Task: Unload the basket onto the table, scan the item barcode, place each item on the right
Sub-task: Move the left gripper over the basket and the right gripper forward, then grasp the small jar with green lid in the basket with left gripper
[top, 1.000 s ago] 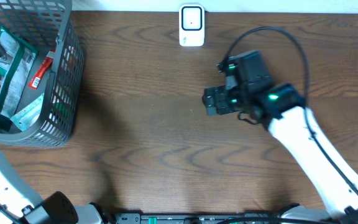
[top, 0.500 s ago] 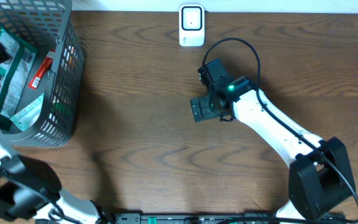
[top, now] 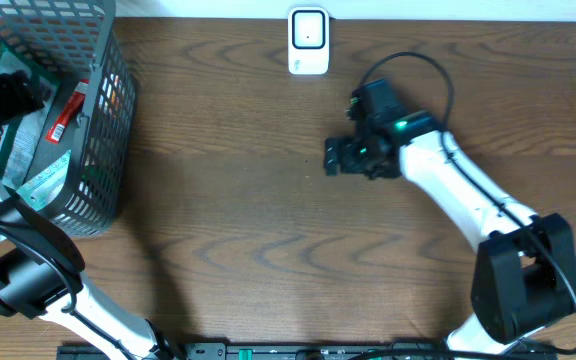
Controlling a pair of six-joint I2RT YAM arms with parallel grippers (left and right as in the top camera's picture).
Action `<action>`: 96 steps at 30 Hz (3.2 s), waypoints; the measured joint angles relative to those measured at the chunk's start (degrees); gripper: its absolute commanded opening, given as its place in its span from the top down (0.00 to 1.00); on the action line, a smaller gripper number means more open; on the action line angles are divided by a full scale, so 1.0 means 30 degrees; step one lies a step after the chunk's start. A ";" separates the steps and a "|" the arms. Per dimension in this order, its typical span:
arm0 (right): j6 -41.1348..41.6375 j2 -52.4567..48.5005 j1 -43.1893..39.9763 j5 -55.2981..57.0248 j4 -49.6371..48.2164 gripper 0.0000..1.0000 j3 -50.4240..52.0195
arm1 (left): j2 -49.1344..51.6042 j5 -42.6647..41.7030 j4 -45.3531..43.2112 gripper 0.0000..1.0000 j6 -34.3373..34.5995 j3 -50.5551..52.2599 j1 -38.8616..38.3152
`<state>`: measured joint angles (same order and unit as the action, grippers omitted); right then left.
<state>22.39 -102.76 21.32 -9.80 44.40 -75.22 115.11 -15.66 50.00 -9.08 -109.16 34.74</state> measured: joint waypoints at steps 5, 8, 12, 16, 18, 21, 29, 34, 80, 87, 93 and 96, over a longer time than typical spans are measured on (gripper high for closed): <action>0.0080 0.0000 -0.2186 -0.1756 0.1639 0.01 -0.1078 | -0.0007 -0.0386 0.1013 0.07 -0.0568 0.0000 -0.0029; -0.0029 0.0000 -0.3155 -0.2127 0.2280 0.01 -0.1814 | -0.0007 -0.0459 0.2302 0.07 -0.0663 -0.0233 -0.0029; -0.0109 0.0000 -0.3774 -0.2004 0.2390 0.01 -0.1945 | -0.0007 -0.0546 0.3745 0.07 -0.0801 -0.1406 -0.0051; -0.0168 0.0000 -0.3840 -0.1515 0.2390 0.01 -0.1945 | -0.0044 -0.0678 0.4051 0.07 -0.1013 -0.2871 -0.0102; -0.0168 0.0000 -0.3832 -0.1224 0.2390 0.01 -0.1945 | -0.0051 -0.0772 0.4138 0.07 -0.1260 -0.3060 -0.0131; -0.0175 0.0000 -0.3832 -0.0831 0.2353 0.01 -0.1945 | -0.0044 -0.0816 0.4707 0.06 -0.1719 -0.3002 -0.0255; -0.0954 0.0000 -0.3978 -0.0561 0.2535 0.01 -0.1945 | -0.0044 -0.0816 0.6084 0.05 -0.3075 -0.2739 -0.1413; -0.1202 0.0000 -0.4517 -0.0423 0.2863 0.01 -0.1945 | -0.0044 -0.0692 0.6040 0.05 -0.3439 -0.2069 -0.1967; -0.2113 0.0000 -0.4656 -0.0299 0.2426 0.01 -0.1945 | -0.0007 0.0474 -0.0954 0.42 -0.3599 0.7512 -0.1902; -0.2106 0.0000 -0.4656 -0.0299 0.2412 0.01 -0.1945 | -0.0313 0.0481 -0.1253 0.42 -0.3548 0.6470 -0.1902; -0.2113 0.0000 -0.4656 -0.0299 0.2404 0.01 -0.1945 | -0.2688 0.1013 -0.3490 0.42 -0.2980 0.6244 -0.1880; -0.2113 0.0000 -0.4656 -0.0299 0.2404 0.01 -0.1945 | -0.4226 0.1501 -0.4743 0.42 -0.2623 0.6142 -0.1865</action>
<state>16.05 -102.76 7.35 -10.70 51.62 -81.06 102.43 -11.16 35.77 -16.95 -90.74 29.15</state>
